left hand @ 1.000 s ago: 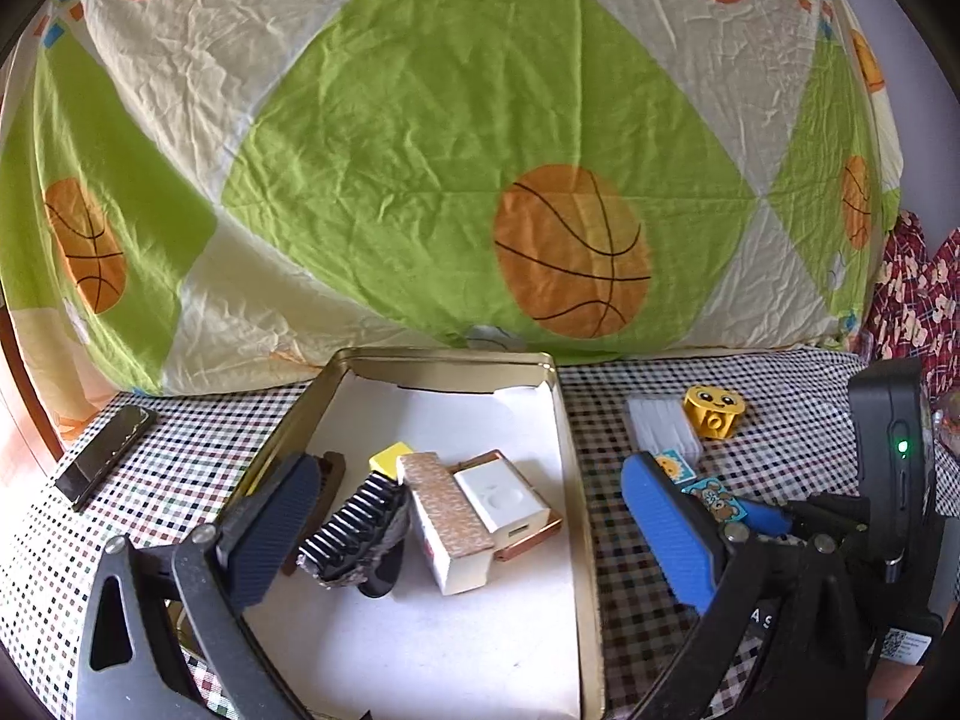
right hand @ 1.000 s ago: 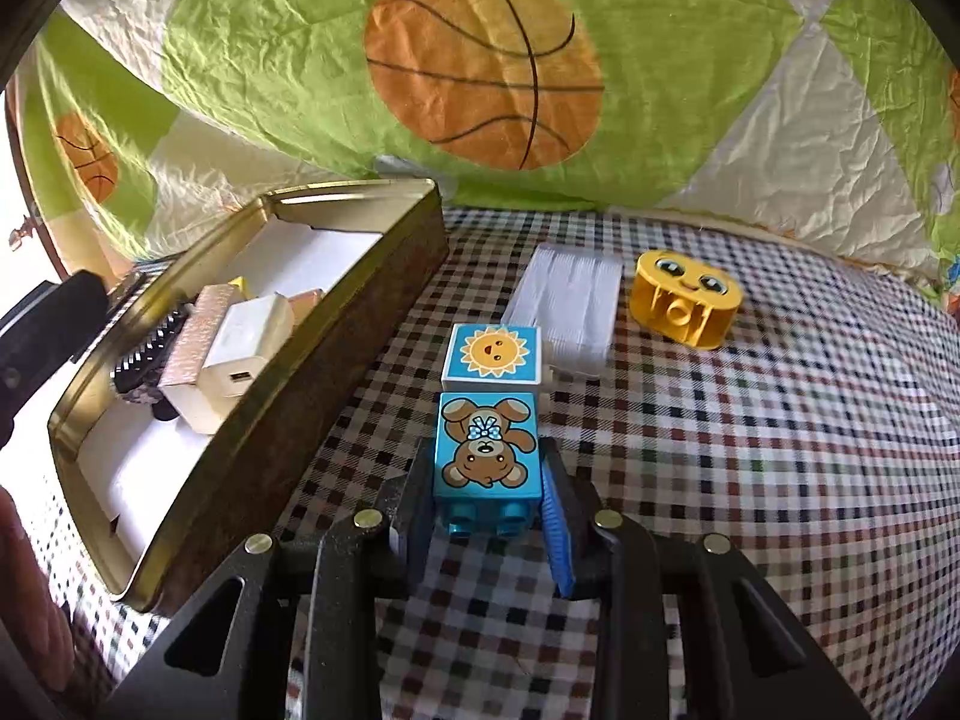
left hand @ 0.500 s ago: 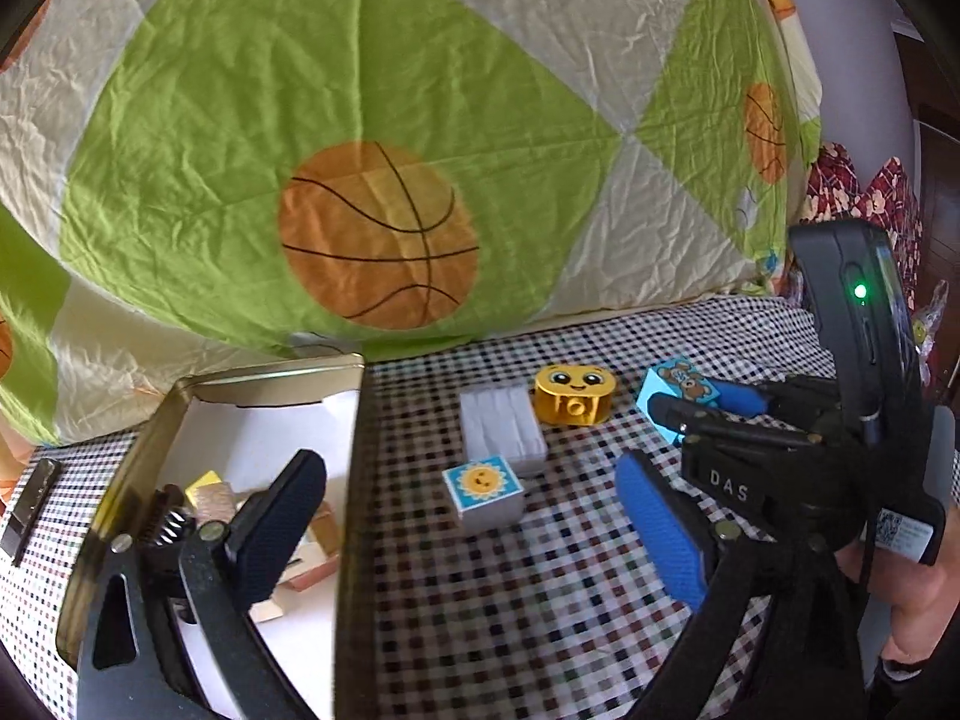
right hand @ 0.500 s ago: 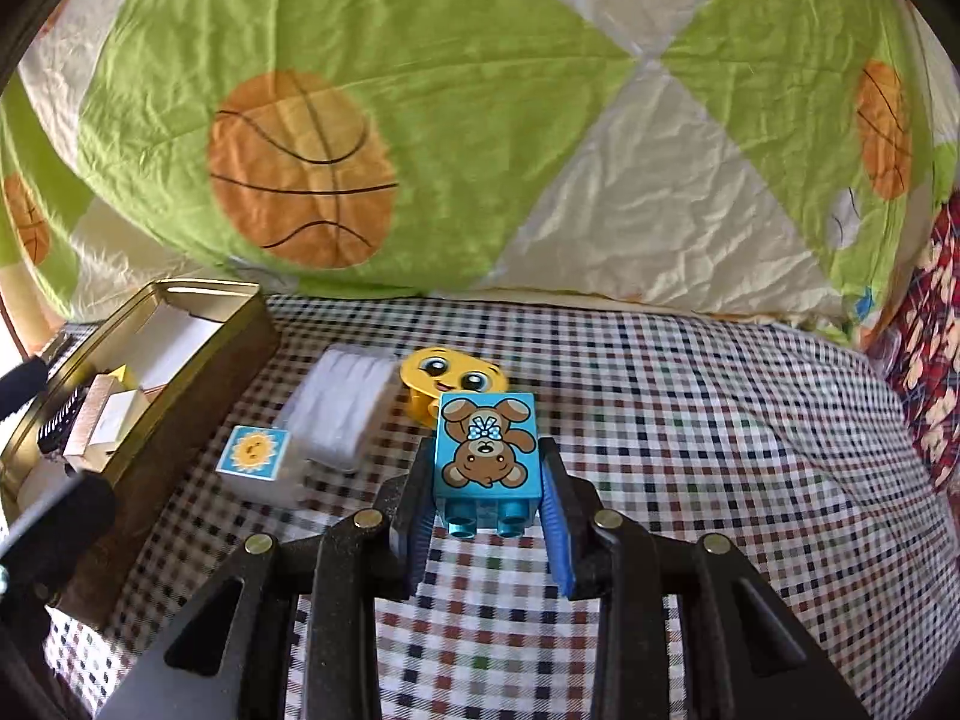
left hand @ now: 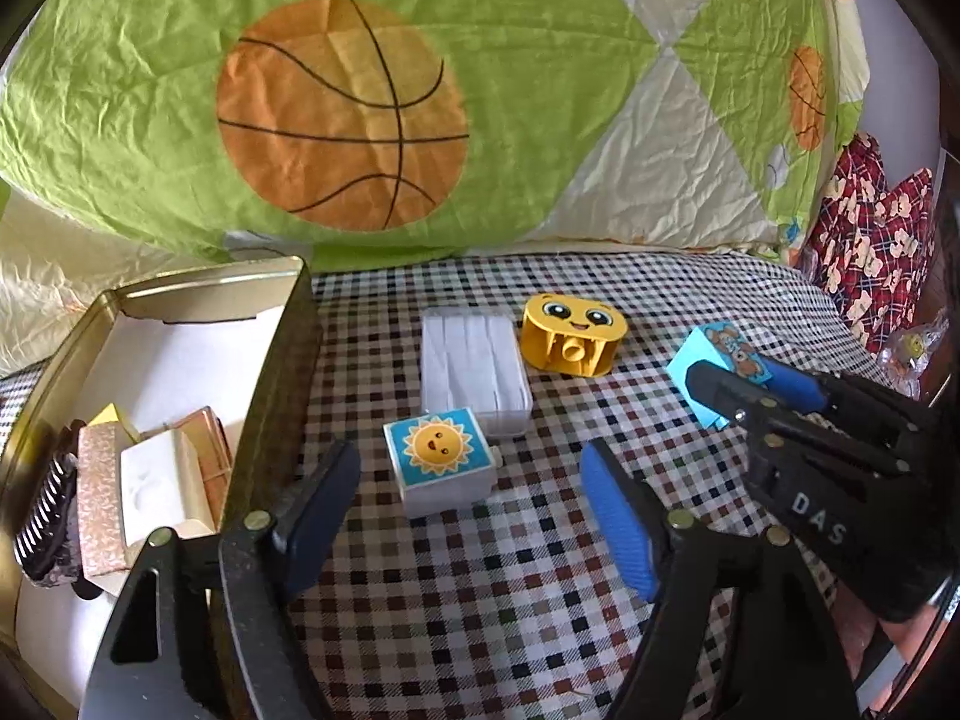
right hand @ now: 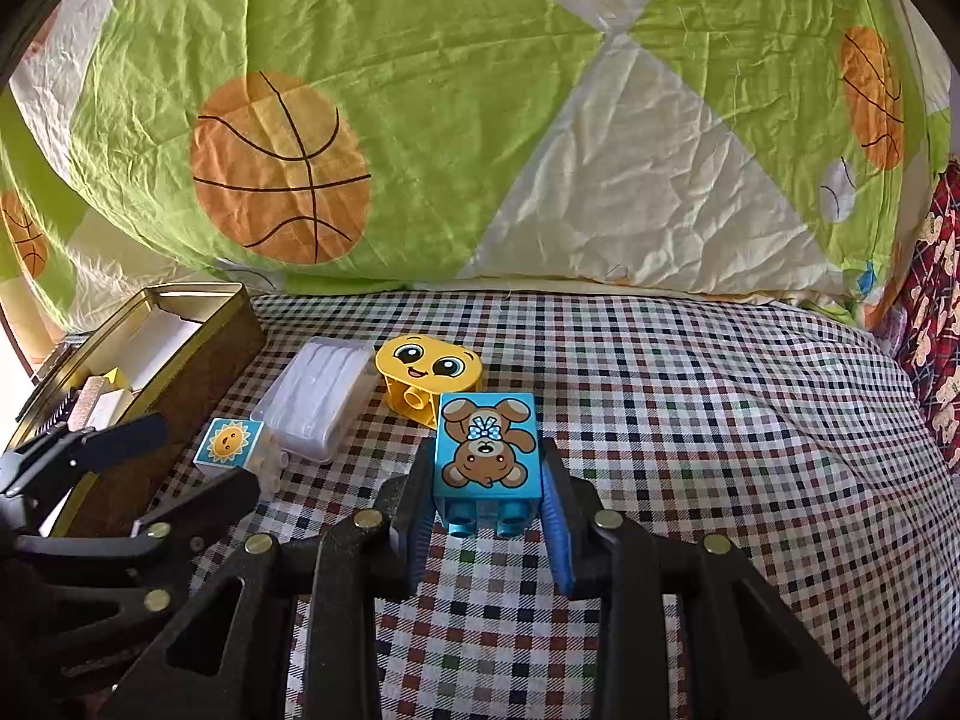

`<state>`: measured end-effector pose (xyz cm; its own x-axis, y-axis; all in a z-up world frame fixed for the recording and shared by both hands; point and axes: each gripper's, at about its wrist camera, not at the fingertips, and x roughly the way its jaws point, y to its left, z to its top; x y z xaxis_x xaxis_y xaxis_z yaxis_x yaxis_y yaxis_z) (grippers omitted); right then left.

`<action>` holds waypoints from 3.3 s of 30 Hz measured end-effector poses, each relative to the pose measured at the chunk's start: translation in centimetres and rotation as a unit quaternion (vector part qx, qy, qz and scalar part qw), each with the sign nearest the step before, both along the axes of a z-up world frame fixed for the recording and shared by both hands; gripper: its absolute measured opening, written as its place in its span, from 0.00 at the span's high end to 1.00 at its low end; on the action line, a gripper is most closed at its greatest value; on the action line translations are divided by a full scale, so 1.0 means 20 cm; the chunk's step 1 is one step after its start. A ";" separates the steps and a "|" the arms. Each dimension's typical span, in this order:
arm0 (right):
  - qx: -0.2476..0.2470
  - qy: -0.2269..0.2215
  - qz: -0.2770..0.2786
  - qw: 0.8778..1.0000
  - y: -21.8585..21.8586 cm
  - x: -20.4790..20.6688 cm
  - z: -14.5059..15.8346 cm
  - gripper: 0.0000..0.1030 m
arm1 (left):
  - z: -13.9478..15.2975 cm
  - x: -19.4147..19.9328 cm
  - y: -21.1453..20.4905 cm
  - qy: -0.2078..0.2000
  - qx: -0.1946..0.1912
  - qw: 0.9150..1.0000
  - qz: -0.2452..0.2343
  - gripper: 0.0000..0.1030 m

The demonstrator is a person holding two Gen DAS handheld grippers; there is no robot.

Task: Organize rigid objects
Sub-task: 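Grasp the white sun-print Lego brick with the left gripper and lift it, then carry the sun-print brick toward the tin while the right gripper carries the bear brick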

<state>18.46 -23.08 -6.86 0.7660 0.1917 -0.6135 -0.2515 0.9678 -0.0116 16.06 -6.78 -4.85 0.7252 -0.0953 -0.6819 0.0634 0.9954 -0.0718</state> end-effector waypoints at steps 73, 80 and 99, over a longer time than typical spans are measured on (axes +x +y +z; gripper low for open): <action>0.009 -0.074 0.002 0.997 0.01 -0.14 0.05 0.67 | 0.04 -0.11 0.00 -0.098 0.014 0.995 0.022 0.59; 0.010 -0.091 0.004 0.996 0.02 -0.17 0.07 0.67 | 0.06 -0.14 -0.02 -0.118 0.022 0.993 0.019 0.59; 0.015 -0.134 0.004 0.991 0.01 -0.24 0.11 0.67 | 0.10 -0.23 -0.03 -0.161 0.029 0.986 0.021 0.59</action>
<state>13.64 -22.91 -4.73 0.8988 0.2136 -0.3829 -0.2514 0.9665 -0.0508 11.55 -7.33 -2.93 0.9072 -0.0288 -0.4198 0.0327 0.9995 0.0020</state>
